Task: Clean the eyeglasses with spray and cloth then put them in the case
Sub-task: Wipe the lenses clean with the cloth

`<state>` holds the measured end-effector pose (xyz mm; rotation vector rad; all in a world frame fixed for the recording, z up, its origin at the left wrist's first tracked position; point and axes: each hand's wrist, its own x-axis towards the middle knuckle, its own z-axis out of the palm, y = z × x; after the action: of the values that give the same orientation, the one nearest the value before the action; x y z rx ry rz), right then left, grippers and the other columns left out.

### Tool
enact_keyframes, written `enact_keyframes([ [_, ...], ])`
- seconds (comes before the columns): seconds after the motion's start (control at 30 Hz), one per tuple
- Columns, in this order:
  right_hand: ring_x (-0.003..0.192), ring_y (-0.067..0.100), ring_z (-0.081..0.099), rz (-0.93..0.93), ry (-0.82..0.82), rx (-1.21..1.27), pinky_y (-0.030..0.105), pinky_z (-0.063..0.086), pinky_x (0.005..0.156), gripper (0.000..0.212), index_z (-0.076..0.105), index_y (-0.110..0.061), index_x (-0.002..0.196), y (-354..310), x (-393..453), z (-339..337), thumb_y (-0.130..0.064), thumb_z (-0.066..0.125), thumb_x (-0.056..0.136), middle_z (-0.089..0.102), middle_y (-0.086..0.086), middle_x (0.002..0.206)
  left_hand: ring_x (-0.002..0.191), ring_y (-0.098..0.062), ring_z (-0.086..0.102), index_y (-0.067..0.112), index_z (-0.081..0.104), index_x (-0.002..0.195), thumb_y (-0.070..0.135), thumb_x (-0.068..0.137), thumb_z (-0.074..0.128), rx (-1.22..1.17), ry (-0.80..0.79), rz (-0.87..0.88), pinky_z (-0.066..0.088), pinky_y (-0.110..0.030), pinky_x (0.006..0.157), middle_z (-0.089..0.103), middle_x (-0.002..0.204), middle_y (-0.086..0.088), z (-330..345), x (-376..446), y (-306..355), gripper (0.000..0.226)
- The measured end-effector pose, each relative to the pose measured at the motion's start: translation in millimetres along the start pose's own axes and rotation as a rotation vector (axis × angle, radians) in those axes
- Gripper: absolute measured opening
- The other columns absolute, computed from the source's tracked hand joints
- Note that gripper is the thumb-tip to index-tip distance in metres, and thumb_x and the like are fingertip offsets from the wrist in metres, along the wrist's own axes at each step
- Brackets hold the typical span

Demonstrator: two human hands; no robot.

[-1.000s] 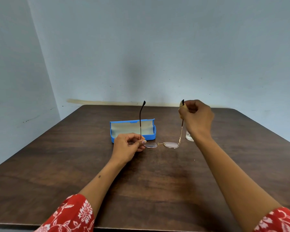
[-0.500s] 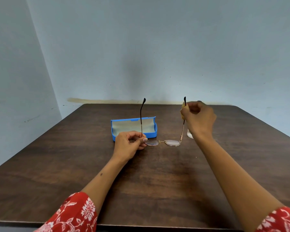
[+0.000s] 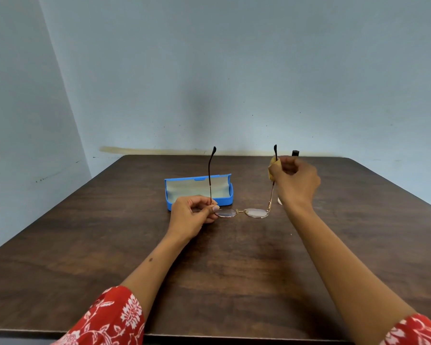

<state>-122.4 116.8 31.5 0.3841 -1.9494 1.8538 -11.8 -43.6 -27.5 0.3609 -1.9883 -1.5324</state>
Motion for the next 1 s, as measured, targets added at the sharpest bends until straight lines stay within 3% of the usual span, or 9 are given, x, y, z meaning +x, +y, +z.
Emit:
enact_keyframes([
  [0.27,0.059,0.002,0.058,0.109,-0.121,-0.134,0.004,0.04,0.062,0.017,0.062,-0.023,0.068,24.1,-24.5,-7.0,-0.023,0.067,0.085,0.062,-0.011,0.058,0.066,-0.013,0.07,0.011,0.07,0.083,0.003,0.079,0.07,0.001,-0.005,-0.011,0.059,-0.026,0.065,0.071,0.075,-0.011,-1.0,0.3,-0.3,0.009],
  [0.33,0.062,0.0,0.058,0.111,-0.107,-0.126,0.003,0.041,0.066,0.016,0.062,-0.024,0.069,20.7,-22.9,-8.5,-0.022,0.068,0.083,0.062,-0.012,0.06,0.066,-0.013,0.07,0.011,0.07,0.084,0.003,0.079,0.07,0.001,-0.008,-0.013,0.059,-0.026,0.065,0.071,0.075,-0.011,-0.8,0.0,0.1,0.009],
  [0.5,0.066,-0.001,0.058,0.079,-0.045,-0.039,-0.003,0.036,0.054,0.004,0.066,-0.016,0.082,6.1,-14.8,-6.0,-0.017,0.07,0.082,0.063,-0.007,0.069,0.065,-0.013,0.07,0.011,0.069,0.083,0.002,0.079,0.069,-0.004,-0.005,-0.012,0.06,-0.026,0.065,0.07,0.074,-0.011,-0.7,0.1,0.8,0.01],
  [0.57,0.065,-0.003,0.056,0.097,-0.077,-0.078,0.001,0.04,0.061,0.006,0.065,-0.018,0.078,9.3,-18.9,-5.1,-0.019,0.069,0.083,0.063,-0.009,0.067,0.063,-0.012,0.069,0.011,0.069,0.082,0.001,0.079,0.069,-0.014,0.001,-0.01,0.059,-0.025,0.064,0.07,0.073,-0.011,-0.7,0.2,0.8,0.01],
  [0.67,0.063,-0.003,0.055,0.144,-0.141,-0.16,0.021,0.044,0.075,0.017,0.062,-0.024,0.068,23.9,-27.1,-7.6,-0.022,0.068,0.083,0.06,-0.014,0.06,0.063,-0.012,0.069,0.012,0.069,0.082,0.002,0.079,0.07,-0.016,0.008,-0.015,0.059,-0.026,0.065,0.07,0.073,-0.01,-0.9,0.5,0.6,0.011],
  [0.73,0.064,-0.003,0.055,0.154,-0.169,-0.196,0.024,0.044,0.077,0.013,0.065,-0.022,0.071,28.5,-29.0,-9.6,-0.023,0.069,0.083,0.061,-0.013,0.061,0.065,-0.014,0.07,0.014,0.069,0.081,0.003,0.078,0.07,-0.006,0.005,-0.02,0.06,-0.028,0.067,0.07,0.073,-0.009,-0.8,0.8,0.4,0.011],
  [0.8,0.064,0.0,0.058,0.124,-0.148,-0.183,0.022,0.045,0.078,0.014,0.064,-0.022,0.07,25.5,-26.6,-9.2,-0.024,0.069,0.083,0.062,-0.013,0.061,0.066,-0.014,0.07,0.014,0.069,0.08,0.003,0.078,0.07,-0.003,0.0,-0.023,0.06,-0.028,0.067,0.07,0.072,-0.009,-0.5,0.7,0.2,0.012],
  [0.9,0.064,0.005,0.059,0.058,-0.073,-0.132,0.0,0.036,0.066,0.012,0.065,-0.018,0.074,9.7,-16.5,-4.6,-0.024,0.066,0.084,0.06,-0.012,0.06,0.065,-0.014,0.07,0.015,0.069,0.079,0.003,0.078,0.07,-0.001,-0.007,-0.027,0.06,-0.028,0.067,0.07,0.072,-0.008,-0.6,1.1,0.5,0.013],
  [1.0,0.07,0.011,0.063,0.001,-0.029,-0.059,-0.001,0.037,0.061,0.001,0.067,-0.015,0.081,-6.1,-1.5,-0.9,-0.016,0.067,0.081,0.065,-0.005,0.066,0.065,-0.014,0.07,0.012,0.07,0.082,0.003,0.078,0.07,0.01,-0.014,-0.036,0.059,-0.028,0.067,0.071,0.072,-0.007,-0.6,1.4,0.3,0.01],
])
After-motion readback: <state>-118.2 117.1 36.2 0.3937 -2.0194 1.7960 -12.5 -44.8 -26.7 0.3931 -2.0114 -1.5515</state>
